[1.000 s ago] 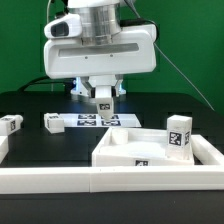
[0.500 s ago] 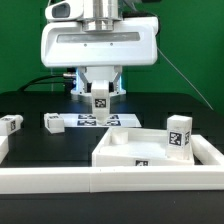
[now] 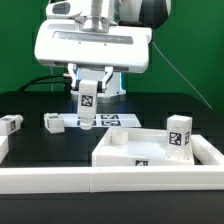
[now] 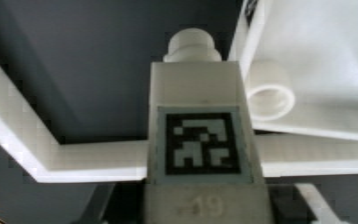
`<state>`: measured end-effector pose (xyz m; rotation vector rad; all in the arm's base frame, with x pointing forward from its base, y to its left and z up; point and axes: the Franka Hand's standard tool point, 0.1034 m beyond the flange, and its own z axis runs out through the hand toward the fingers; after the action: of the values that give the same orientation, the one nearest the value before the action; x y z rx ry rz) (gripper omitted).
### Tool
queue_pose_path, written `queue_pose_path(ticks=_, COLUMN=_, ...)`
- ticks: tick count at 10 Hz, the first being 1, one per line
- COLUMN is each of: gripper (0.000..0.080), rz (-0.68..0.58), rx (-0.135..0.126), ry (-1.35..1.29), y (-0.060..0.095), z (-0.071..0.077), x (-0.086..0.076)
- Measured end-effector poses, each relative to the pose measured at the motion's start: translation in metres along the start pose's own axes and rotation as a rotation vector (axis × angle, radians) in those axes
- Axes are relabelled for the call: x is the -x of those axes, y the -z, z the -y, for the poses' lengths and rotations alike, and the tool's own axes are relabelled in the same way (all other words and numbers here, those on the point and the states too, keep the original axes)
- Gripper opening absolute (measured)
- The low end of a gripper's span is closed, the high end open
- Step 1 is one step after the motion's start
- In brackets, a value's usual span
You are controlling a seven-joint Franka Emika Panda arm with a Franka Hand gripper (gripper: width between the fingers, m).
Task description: Assemble square table
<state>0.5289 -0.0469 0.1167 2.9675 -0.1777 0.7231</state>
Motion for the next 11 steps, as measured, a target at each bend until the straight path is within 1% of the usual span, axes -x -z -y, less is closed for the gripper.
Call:
queue_pose_path(ticks=2, gripper=0.0290, rz=-0.007, rx=-0.014, ry=0.012, y=-0.003, z=0.010, x=-0.019)
queue_pose_path(ticks=3, gripper=0.0290, rz=-0.009, rx=-0.020, ry=0.024, y=-0.004, z=0.017, x=-0.020)
queue_pose_path(ticks=7, gripper=0.0290, rz=-0.007, rx=-0.020, ry=0.022, y=-0.005, z=0.017, x=-0.019)
queue_pose_path(ticks=8, gripper=0.0290, rz=-0.006, rx=-0.026, ry=0.025, y=-0.008, z=0.022, x=-0.026)
queue_pose_path(ticks=9, gripper=0.0290, rz=-0.006, rx=-0.033, ry=0.027, y=-0.011, z=0.026, x=-0.035)
queue_pose_path(ticks=11, gripper=0.0290, rz=-0.018, rx=-0.036, ry=0.028, y=-0.017, z=0.030, x=-0.052)
